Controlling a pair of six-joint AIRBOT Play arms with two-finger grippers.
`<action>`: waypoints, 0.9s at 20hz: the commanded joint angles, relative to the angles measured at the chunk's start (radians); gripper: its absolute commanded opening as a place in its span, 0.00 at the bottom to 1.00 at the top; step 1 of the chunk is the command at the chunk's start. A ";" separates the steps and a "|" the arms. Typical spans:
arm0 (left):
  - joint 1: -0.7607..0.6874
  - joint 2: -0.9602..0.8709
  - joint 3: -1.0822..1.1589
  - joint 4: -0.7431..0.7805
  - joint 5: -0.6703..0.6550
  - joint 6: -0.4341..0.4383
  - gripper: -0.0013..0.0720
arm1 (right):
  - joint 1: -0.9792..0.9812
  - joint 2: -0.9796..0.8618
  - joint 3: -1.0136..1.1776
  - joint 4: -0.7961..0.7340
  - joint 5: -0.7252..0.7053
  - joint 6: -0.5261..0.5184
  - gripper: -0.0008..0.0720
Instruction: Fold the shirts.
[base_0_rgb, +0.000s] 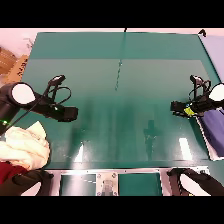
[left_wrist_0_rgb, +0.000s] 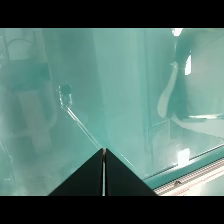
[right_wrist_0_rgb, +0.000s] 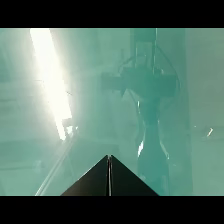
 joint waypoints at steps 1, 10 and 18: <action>0.000 0.001 0.000 0.000 0.000 0.000 0.05 | 0.001 0.001 0.000 0.000 0.000 0.000 0.03; 0.000 0.001 0.000 0.266 -0.064 -0.048 0.86 | 0.001 0.001 0.000 0.000 0.000 0.000 0.03; 0.110 0.001 -0.069 0.825 -0.272 -0.225 0.98 | 0.000 0.001 0.000 -0.003 0.000 0.000 0.03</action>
